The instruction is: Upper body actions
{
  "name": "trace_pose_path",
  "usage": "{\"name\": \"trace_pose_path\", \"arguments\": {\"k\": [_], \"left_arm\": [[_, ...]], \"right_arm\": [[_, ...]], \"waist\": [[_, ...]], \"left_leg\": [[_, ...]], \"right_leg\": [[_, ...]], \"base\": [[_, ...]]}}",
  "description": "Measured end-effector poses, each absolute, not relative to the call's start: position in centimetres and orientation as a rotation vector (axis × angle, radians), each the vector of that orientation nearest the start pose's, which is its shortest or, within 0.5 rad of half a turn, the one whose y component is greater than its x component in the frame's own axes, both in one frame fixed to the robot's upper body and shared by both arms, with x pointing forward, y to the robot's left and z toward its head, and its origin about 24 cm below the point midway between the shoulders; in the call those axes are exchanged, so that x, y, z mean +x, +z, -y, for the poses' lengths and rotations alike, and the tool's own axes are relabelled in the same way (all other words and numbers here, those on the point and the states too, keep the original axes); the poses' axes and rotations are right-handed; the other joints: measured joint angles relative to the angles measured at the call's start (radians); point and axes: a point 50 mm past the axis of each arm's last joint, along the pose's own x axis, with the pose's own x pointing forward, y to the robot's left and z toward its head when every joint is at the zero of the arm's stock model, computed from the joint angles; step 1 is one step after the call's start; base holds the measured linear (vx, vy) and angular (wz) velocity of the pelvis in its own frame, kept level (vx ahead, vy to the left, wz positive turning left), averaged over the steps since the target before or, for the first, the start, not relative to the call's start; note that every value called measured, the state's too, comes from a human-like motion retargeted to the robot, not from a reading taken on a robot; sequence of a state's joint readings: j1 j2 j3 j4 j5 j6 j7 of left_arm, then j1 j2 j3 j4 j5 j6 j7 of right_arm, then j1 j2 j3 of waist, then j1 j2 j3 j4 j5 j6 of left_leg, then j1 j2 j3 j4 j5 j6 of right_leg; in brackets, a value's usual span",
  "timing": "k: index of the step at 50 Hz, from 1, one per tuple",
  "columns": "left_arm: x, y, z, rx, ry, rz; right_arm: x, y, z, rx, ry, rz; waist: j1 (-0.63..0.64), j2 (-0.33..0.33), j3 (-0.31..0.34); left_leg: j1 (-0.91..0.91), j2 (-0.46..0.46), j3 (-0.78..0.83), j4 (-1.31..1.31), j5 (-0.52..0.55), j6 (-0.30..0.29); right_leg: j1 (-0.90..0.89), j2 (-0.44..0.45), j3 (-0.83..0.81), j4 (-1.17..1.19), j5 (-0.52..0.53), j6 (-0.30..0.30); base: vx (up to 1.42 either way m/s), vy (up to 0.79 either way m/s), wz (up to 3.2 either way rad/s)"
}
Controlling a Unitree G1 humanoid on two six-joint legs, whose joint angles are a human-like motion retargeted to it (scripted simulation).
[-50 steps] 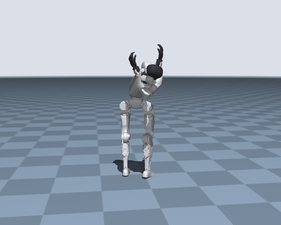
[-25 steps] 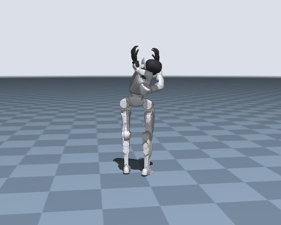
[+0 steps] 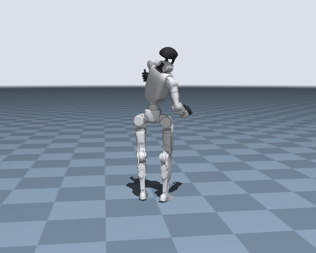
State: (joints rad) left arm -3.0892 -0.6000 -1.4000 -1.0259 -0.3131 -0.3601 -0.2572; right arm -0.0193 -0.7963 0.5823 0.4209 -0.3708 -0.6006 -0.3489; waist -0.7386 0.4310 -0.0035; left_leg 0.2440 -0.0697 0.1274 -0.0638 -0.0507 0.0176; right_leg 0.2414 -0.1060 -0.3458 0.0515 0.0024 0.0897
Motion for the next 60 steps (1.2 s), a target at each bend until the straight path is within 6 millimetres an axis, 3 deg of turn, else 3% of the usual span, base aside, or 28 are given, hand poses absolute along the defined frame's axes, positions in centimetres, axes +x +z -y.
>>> {"name": "trace_pose_path", "arguments": {"k": [3, 6, 10, 14, 20, 25, 27, 30, 35, 40, 45, 55, 60], "left_arm": [[-1.9, 13.5, -8.2, -0.631, 1.365, -0.567], [-2.1, 11.5, -4.4, -0.700, 1.256, -0.806], [-2.5, 10.3, 0.0, -0.751, 1.137, -1.069], [-2.8, 9.8, 4.3, -0.862, 1.006, -1.268], [-3.3, 11.4, 12.5, -1.174, 0.708, -1.576], [-3.9, 14.7, 18.2, -1.396, 0.391, -1.869], [-4.3, 15.7, 19.1, -1.388, 0.301, -1.953], [-4.7, 16.4, 19.8, -1.315, 0.245, -2.050], [-4.6, 17.1, 20.6, -1.322, 0.303, -2.082], [-4.7, 17.5, 20.9, -1.325, 0.450, -2.149], [-4.3, 17.7, 21.2, -1.412, 0.467, -2.094], [-4.1, 18.0, 21.5, -1.453, 0.466, -2.083], [-4.3, 17.8, 21.3, -1.421, 0.478, -2.102]], "right_arm": [[16.6, -4.9, 25.4, -1.027, 0.440, -0.138], [13.2, -7.3, 29.6, -1.143, 0.446, -0.395], [8.4, -9.0, 35.3, -1.336, 0.449, -0.788], [3.0, -9.0, 39.0, -1.369, 0.439, -1.223], [-2.1, -7.0, 42.2, -1.294, 0.418, -1.737], [-2.9, -7.2, 42.0, -1.408, 0.614, -1.837], [-3.0, -7.7, 41.5, -1.455, 0.717, -1.826], [-3.7, -8.3, 40.8, -1.496, 0.846, -1.821], [-5.2, -8.4, 40.4, -1.508, 0.936, -1.854], [-6.7, -7.8, 40.7, -1.411, 0.883, -1.927], [-7.2, -7.3, 41.0, -1.381, 0.851, -1.939], [-7.7, -6.9, 41.4, -1.341, 0.677, -1.927], [-6.5, -6.9, 41.6, -1.381, 0.620, -1.911]], "waist": [[0.054, -0.004, -0.054], [0.089, -0.003, -0.081], [0.108, 0.000, -0.091], [0.124, 0.000, -0.110], [0.134, 0.003, -0.135], [0.087, 0.004, -0.144], [0.053, 0.002, -0.152], [0.010, 0.002, -0.164], [-0.002, -0.004, -0.241], [0.030, -0.005, -0.269], [0.060, -0.003, -0.272], [0.060, 0.002, -0.248], [0.053, 0.010, -0.251]], "left_leg": [[-0.067, 0.002, 0.009, 0.006, 0.008, 0.000], [-0.094, -0.001, 0.015, 0.012, 0.009, 0.002], [-0.109, -0.004, 0.019, 0.014, 0.010, 0.003], [-0.134, -0.004, 0.015, 0.016, 0.013, 0.001], [-0.154, -0.015, 0.005, 0.018, 0.016, 0.003], [-0.151, -0.018, 0.017, 0.017, 0.012, 0.005], [-0.149, -0.029, 0.021, 0.016, 0.011, 0.007], [-0.145, -0.023, 0.011, 0.017, 0.010, 0.006], [-0.135, -0.003, -0.040, 0.013, -0.003, -0.027], [-0.150, -0.011, -0.051, 0.014, 0.007, -0.024], [-0.157, -0.020, -0.013, 0.017, 0.009, -0.012], [-0.154, -0.034, -0.002, 0.019, 0.016, 0.019], [-0.114, -0.021, 0.033, 0.022, 0.001, 0.003]], "right_leg": [[-0.067, 0.002, 0.008, 0.000, 0.012, -0.006], [-0.099, -0.004, 0.015, 0.012, 0.013, -0.007], [-0.120, -0.010, 0.018, 0.024, 0.010, -0.006], [-0.141, -0.015, 0.013, 0.022, 0.012, -0.004], [-0.153, -0.027, 0.006, 0.024, 0.010, -0.001], [-0.157, -0.019, 0.014, 0.025, 0.008, -0.012], [-0.153, 0.004, 0.009, 0.011, 0.009, -0.040], [-0.143, 0.005, 0.001, 0.000, 0.016, -0.035], [-0.147, -0.022, -0.046, -0.011, 0.029, -0.020], [-0.150, -0.034, -0.056, -0.005, 0.025, -0.014], [-0.151, -0.019, -0.020, -0.002, 0.017, -0.024], [-0.150, -0.007, -0.011, 0.002, 0.027, -0.027], [-0.131, -0.020, 0.026, 0.018, 0.021, -0.016]], "base": [[-0.07, -0.11, -0.10], [-0.05, -0.08, -0.08], [-0.01, -0.03, -0.03], [0.00, 0.00, 0.00], [0.00, 0.00, 0.00], [0.00, 0.00, 0.00], [0.00, 0.00, 0.00], [-0.01, -0.03, 0.11], [0.01, 0.01, 0.47], [0.01, 0.00, 0.12], [-0.01, -0.01, -0.35], [0.00, 0.01, -0.08], [-0.02, 0.09, -0.34]]}}
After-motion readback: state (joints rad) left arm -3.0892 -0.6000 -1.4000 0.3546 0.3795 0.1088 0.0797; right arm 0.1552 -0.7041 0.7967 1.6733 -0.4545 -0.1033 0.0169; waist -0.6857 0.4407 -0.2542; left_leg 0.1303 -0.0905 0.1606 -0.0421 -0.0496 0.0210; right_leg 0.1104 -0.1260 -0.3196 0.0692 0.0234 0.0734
